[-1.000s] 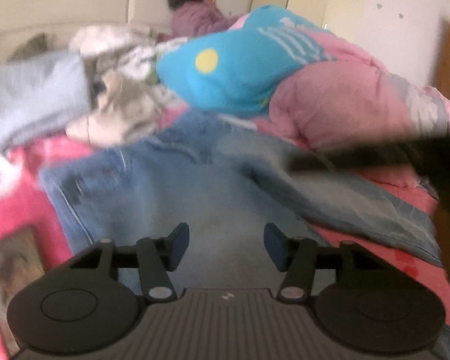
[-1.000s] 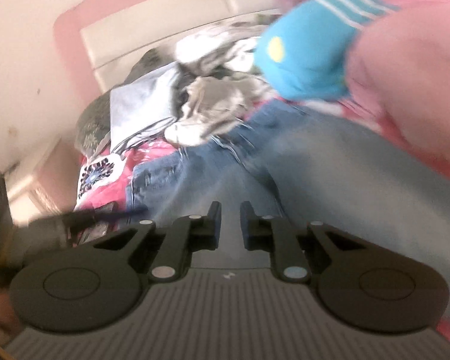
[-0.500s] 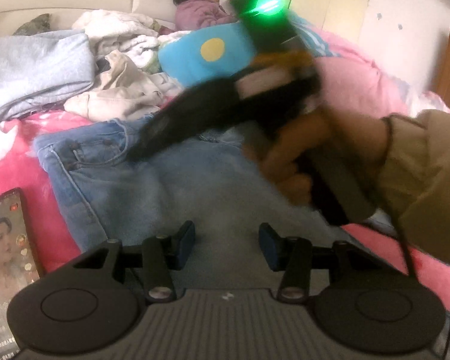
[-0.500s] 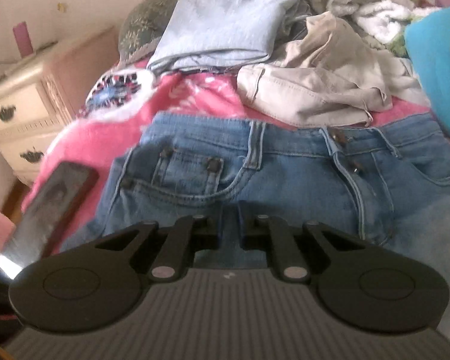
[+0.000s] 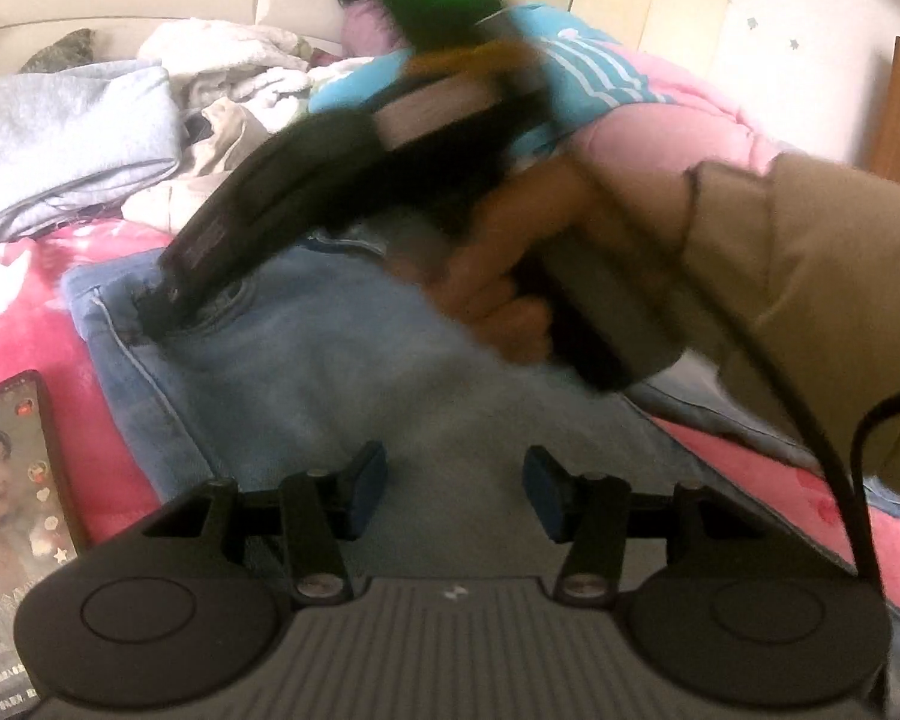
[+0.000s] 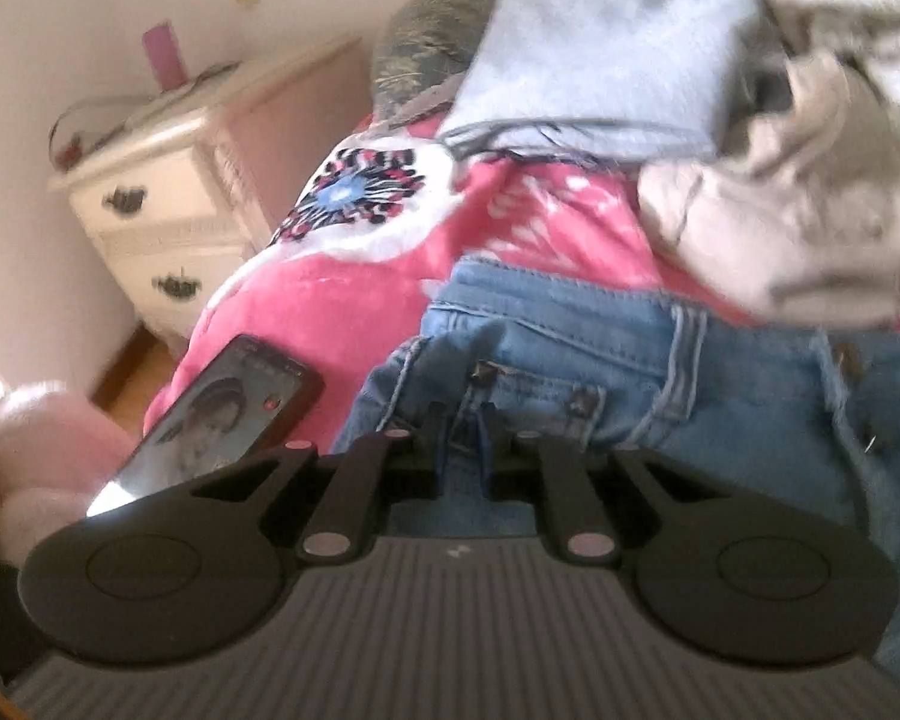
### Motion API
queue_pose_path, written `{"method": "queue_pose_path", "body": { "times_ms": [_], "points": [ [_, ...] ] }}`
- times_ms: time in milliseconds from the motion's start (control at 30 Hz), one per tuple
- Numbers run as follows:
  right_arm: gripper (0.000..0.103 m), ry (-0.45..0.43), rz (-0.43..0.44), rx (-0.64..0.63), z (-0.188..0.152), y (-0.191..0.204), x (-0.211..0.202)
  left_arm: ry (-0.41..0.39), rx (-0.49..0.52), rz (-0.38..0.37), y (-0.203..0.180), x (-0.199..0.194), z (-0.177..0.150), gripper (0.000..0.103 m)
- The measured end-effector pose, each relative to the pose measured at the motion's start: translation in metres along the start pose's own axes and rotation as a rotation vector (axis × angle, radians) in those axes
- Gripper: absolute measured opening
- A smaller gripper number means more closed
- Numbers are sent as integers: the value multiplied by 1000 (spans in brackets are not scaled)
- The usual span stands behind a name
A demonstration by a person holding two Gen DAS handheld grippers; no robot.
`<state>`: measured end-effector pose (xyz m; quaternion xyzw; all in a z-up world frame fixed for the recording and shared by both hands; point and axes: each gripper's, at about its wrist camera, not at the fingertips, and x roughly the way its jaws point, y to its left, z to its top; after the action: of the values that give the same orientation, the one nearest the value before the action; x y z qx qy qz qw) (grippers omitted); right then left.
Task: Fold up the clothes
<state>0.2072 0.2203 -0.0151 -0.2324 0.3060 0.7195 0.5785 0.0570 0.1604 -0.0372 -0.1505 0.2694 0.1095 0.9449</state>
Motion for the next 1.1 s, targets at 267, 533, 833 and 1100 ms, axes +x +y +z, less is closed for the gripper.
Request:
{"method": "queue_pose_path", "body": {
  "times_ms": [267, 533, 833, 1100],
  "points": [
    [13, 82, 92, -99, 7, 10, 20, 12, -12, -14, 2, 2, -2, 56],
    [17, 19, 73, -113, 24, 10, 7, 16, -28, -25, 3, 4, -4, 56],
    [12, 1, -38, -74, 24, -7, 46, 18, -29, -29, 0, 7, -5, 57],
    [13, -161, -268, 170, 2, -72, -31, 19, -32, -31, -1, 7, -7, 58]
  ]
}}
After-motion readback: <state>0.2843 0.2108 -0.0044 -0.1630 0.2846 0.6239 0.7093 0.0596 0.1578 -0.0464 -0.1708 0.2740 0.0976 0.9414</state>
